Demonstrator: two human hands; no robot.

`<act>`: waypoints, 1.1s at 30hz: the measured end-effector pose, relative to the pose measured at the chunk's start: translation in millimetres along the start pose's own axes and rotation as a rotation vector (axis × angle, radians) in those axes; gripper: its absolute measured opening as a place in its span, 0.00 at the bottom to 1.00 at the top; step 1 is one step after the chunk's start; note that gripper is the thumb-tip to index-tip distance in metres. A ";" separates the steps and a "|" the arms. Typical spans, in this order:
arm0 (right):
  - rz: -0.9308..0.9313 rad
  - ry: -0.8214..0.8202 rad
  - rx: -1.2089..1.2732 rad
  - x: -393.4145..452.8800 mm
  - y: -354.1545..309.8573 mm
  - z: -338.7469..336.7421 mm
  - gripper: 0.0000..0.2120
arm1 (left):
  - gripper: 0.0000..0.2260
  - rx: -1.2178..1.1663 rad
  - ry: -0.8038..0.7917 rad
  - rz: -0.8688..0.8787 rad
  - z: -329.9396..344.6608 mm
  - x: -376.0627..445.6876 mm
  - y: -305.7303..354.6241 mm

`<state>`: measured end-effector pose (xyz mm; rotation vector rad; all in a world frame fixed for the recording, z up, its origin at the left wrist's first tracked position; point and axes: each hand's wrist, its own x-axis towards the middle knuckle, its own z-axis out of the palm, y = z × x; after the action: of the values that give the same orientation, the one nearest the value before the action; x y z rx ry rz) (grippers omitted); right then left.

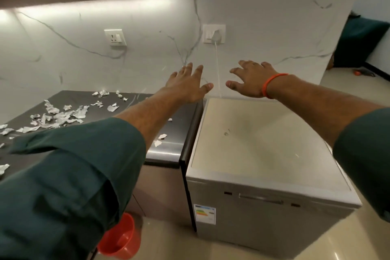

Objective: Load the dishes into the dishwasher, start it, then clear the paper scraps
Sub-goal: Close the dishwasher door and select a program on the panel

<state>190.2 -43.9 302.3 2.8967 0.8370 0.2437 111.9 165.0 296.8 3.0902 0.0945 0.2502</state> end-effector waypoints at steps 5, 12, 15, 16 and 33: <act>-0.036 -0.041 -0.011 55.6 0.0 6.3 0.33 | 0.36 0.014 -0.016 -0.013 1.2 49.0 -22.9; -0.025 -0.067 -0.037 144.3 3.8 19.9 0.33 | 0.38 0.021 -0.042 0.022 23.5 148.2 -68.2; 0.016 -0.074 -0.056 187.6 6.7 26.2 0.34 | 0.38 0.023 -0.039 0.051 32.5 197.0 -87.1; 0.026 -0.081 -0.057 203.0 7.7 28.3 0.34 | 0.38 0.016 -0.037 0.060 34.7 213.8 -92.9; 0.071 -0.123 0.119 312.6 42.6 71.3 0.35 | 0.39 0.164 -0.007 0.056 63.3 396.1 -97.2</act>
<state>486.4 83.6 277.1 3.0180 0.7548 0.0212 506.7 285.1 293.3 3.2598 0.0297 0.2455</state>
